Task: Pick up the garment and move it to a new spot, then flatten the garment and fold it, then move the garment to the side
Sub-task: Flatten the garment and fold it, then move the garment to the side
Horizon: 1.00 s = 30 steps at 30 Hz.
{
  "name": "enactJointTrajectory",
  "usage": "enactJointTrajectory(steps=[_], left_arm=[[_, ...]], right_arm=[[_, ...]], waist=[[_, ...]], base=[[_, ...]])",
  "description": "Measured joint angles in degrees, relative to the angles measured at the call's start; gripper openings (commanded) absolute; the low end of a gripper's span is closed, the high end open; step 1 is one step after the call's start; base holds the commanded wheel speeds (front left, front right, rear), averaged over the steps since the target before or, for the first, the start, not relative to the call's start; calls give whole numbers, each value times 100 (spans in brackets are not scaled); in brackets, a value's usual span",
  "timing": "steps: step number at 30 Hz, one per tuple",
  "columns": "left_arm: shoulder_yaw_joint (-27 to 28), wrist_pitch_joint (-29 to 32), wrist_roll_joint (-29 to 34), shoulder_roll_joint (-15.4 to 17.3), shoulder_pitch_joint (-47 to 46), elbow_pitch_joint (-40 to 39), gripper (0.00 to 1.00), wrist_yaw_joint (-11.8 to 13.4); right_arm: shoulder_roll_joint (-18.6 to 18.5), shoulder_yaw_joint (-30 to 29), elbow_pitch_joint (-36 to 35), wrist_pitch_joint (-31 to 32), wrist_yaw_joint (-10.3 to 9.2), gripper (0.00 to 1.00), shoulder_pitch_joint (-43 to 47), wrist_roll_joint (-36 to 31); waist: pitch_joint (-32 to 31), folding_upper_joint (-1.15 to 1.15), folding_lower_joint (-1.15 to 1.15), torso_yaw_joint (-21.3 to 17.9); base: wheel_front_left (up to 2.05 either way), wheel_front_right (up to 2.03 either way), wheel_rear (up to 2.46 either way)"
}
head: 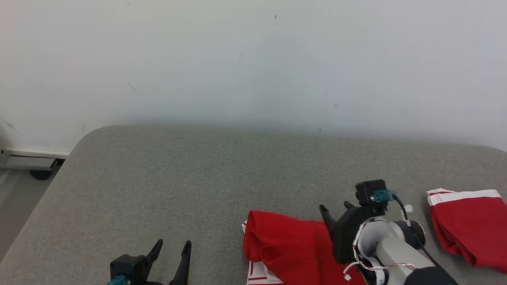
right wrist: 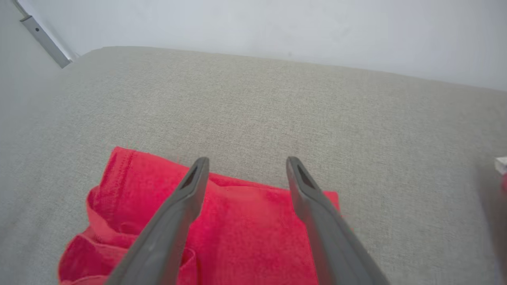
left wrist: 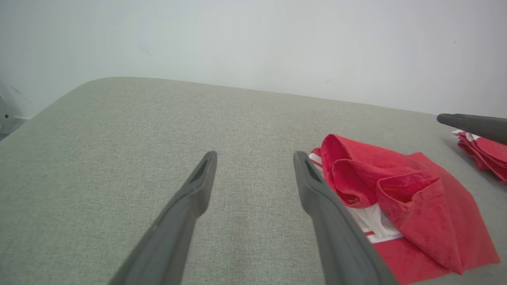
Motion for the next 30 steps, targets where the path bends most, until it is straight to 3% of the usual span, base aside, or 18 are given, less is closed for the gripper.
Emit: enactJointTrajectory(steps=[4, 12, 30], left_arm=[[-5, -42, 1, 3, 3, -98, 100, 2], [-87, -38, 18, -5, -7, -225, 100, 41], [-107, 36, 33, -27, -28, -233, 100, 40]], right_arm=[[-214, -323, -10, -94, -1, 100, 398, -107], [-298, -626, 156, 108, -1, 100, 829, -247], [-236, -1148, -214, 456, 0, 100, 1566, -386]], waist=[[-45, 0, 0, -93], [67, 0, 0, -184], [243, 0, 0, -25]], base=[[0, 0, 0], [0, 0, 0], [0, 0, 0]])
